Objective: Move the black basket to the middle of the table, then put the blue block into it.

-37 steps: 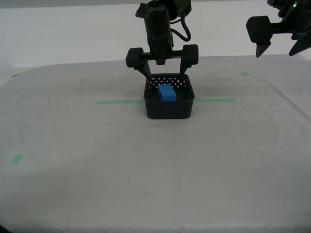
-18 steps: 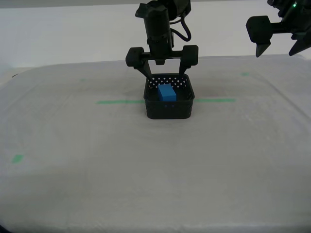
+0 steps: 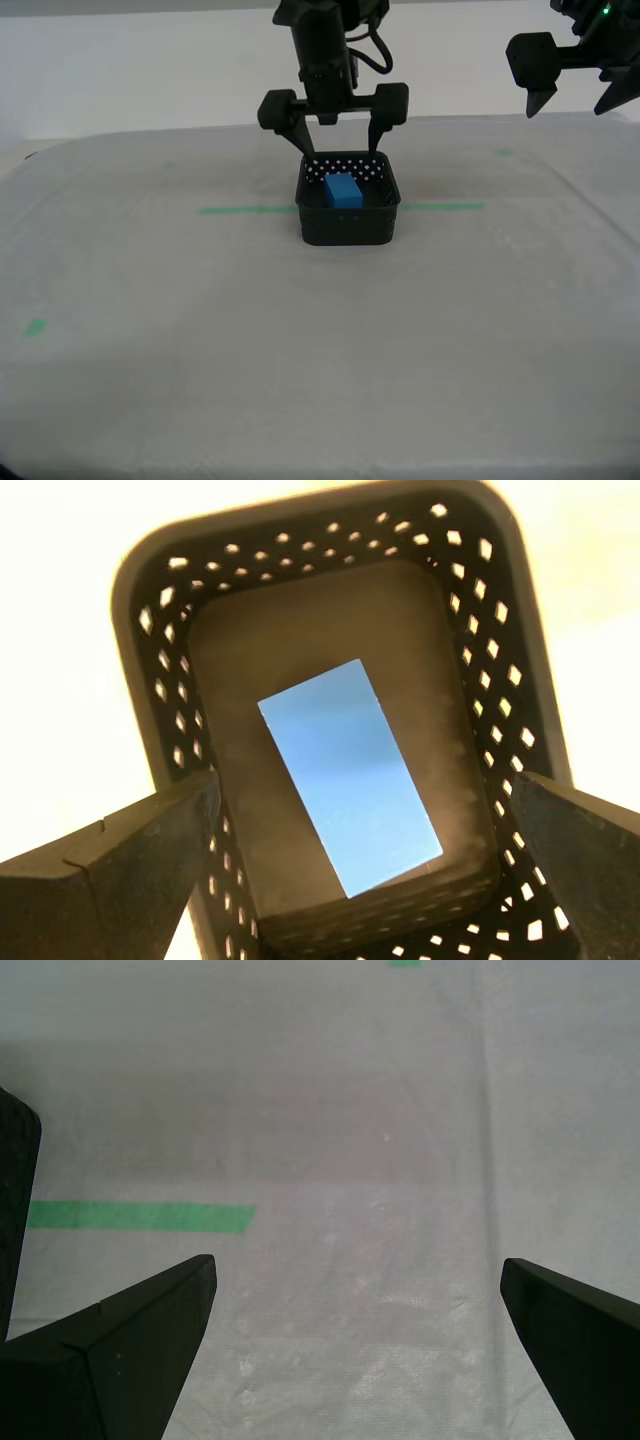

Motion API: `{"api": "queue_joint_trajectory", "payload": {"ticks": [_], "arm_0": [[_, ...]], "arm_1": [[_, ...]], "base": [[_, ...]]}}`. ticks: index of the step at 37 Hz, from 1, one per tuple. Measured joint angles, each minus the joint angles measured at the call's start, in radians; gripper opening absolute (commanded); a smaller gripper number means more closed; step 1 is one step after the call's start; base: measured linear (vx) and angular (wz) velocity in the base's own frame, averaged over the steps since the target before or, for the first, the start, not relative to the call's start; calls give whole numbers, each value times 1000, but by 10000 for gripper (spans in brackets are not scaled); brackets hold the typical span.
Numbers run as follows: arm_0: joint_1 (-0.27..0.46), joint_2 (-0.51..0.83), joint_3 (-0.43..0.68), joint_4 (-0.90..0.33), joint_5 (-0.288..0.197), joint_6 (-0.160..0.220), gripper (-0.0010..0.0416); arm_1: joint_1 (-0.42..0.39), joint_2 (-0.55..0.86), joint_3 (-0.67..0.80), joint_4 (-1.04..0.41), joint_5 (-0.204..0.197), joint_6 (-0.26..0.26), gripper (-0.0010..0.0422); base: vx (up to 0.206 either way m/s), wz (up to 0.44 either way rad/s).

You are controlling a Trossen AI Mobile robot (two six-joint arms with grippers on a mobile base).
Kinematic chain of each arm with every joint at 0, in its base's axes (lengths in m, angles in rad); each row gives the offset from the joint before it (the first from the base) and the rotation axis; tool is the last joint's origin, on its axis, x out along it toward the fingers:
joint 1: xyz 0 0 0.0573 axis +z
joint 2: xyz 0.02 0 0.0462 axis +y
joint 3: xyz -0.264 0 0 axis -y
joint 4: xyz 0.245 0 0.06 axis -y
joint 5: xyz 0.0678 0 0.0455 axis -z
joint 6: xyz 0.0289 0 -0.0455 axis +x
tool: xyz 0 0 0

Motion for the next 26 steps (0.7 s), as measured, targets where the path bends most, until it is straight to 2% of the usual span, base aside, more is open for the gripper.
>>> {"api": "queue_joint_trajectory", "payload": {"ticks": [26], "arm_0": [[-2, 0, 0, 2, 0, 0, 399]], "arm_1": [[92, -131, -30, -71, -5, 53, 402]], "base": [[0, 0]]}}
